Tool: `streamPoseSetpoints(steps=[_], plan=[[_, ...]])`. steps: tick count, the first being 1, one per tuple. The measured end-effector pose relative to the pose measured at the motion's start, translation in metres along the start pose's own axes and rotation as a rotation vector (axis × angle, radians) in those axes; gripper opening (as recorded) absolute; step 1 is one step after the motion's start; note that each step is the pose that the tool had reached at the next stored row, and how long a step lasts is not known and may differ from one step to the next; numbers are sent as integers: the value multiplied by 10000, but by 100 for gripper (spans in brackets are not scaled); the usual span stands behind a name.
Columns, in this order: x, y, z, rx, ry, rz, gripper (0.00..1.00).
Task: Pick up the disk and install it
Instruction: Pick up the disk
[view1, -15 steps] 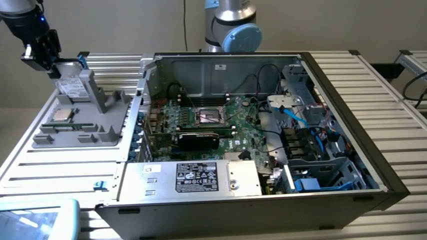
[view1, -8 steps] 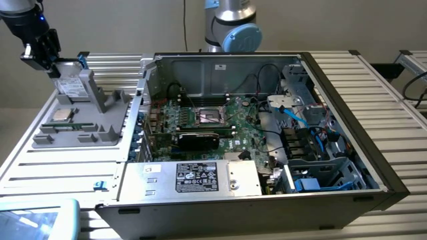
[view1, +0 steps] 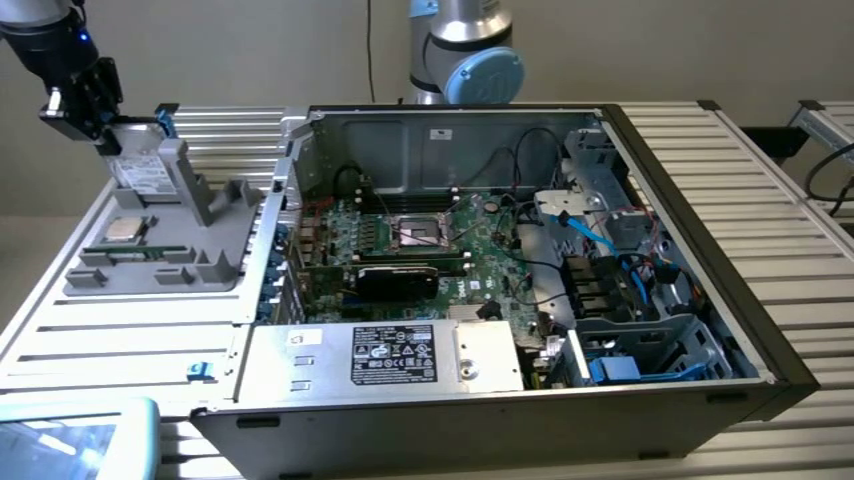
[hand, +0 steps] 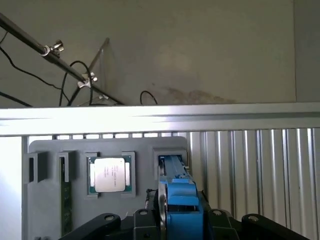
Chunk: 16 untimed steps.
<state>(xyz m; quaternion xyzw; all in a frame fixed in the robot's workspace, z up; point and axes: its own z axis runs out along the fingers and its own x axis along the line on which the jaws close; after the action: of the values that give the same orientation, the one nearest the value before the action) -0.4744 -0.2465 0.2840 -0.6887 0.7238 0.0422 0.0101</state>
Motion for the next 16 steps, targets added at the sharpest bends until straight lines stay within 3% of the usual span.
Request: streamPoseSetpoints(steps=[10,16], plan=[[2,0,2,-22,-106,20,38],[3,0,6,-78,-115,-86,38]])
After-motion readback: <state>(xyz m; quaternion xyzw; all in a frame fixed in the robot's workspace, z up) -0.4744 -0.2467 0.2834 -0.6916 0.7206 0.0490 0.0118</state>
